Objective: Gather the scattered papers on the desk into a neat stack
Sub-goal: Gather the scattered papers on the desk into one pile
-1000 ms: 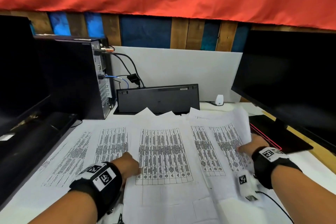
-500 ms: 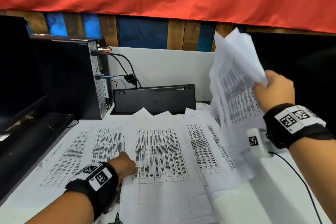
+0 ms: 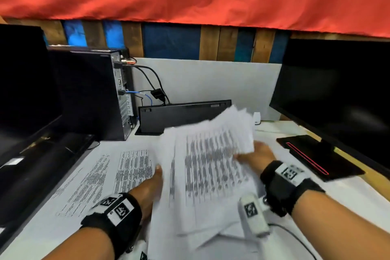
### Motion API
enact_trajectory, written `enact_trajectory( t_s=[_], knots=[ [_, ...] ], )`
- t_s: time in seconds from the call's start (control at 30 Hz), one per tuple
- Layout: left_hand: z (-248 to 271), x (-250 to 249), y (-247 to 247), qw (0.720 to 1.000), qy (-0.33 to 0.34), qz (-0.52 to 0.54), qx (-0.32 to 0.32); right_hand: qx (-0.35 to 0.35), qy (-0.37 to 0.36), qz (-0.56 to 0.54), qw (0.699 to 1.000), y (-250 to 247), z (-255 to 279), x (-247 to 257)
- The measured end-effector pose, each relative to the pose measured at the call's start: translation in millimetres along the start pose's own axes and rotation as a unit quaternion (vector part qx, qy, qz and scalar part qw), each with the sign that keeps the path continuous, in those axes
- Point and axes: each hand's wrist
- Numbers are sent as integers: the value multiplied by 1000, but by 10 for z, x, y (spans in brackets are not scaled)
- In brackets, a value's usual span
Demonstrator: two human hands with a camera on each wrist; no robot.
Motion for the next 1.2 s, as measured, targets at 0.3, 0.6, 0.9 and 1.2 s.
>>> enact_trajectory(
  t_s=[0.3, 0.6, 0.9, 1.2],
  knots=[
    [87, -86, 51, 991, -15, -132, -28, 117, 123, 213, 962, 422, -77, -465],
    [134, -92, 4, 986, 0, -165, -7, 176, 37, 305, 935, 581, -77, -535],
    [155, -193, 44, 936, 11, -335, -108, -47, 175, 357, 916, -310, -485, -803],
    [38, -86, 34, 948, -23, -308, -74, 114, 129, 195, 966, -88, -476, -652]
  ],
)
Point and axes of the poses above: each hand's wrist, its own z-axis away from the middle knuckle, its own y-axis out of the palm, x = y × z, and after that the axes turned 2 degrees about -z, right-handed
